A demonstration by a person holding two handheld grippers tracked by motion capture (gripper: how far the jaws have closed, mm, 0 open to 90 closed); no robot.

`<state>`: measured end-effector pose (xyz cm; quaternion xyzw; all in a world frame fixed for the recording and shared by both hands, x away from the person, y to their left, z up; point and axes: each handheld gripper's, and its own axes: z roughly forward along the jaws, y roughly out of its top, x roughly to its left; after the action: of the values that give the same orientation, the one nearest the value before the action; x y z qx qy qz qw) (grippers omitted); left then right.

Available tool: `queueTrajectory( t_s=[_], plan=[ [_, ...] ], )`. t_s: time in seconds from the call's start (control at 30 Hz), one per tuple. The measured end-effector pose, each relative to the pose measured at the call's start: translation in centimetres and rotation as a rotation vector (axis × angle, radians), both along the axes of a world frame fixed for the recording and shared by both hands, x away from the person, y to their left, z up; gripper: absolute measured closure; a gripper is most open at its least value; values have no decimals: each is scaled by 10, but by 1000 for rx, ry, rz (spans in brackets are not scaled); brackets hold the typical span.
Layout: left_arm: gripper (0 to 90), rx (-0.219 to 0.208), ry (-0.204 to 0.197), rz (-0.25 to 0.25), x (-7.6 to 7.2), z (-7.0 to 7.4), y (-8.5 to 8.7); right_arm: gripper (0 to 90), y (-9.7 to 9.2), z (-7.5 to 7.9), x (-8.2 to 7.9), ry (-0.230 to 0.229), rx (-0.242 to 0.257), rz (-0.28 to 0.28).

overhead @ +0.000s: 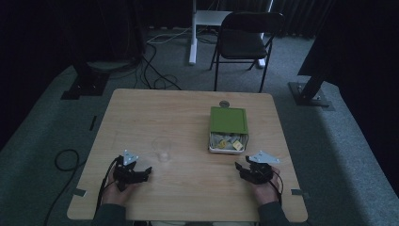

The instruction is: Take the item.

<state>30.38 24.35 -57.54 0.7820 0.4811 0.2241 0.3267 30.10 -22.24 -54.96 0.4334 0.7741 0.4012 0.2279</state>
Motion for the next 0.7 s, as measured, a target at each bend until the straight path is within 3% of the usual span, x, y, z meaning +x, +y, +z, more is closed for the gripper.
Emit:
queueTrajectory(
  t_s=[0.7],
  plan=[
    [157, 0, 0, 0, 0, 0, 0, 481, 15, 21, 15, -77, -12, 52]
  ],
)
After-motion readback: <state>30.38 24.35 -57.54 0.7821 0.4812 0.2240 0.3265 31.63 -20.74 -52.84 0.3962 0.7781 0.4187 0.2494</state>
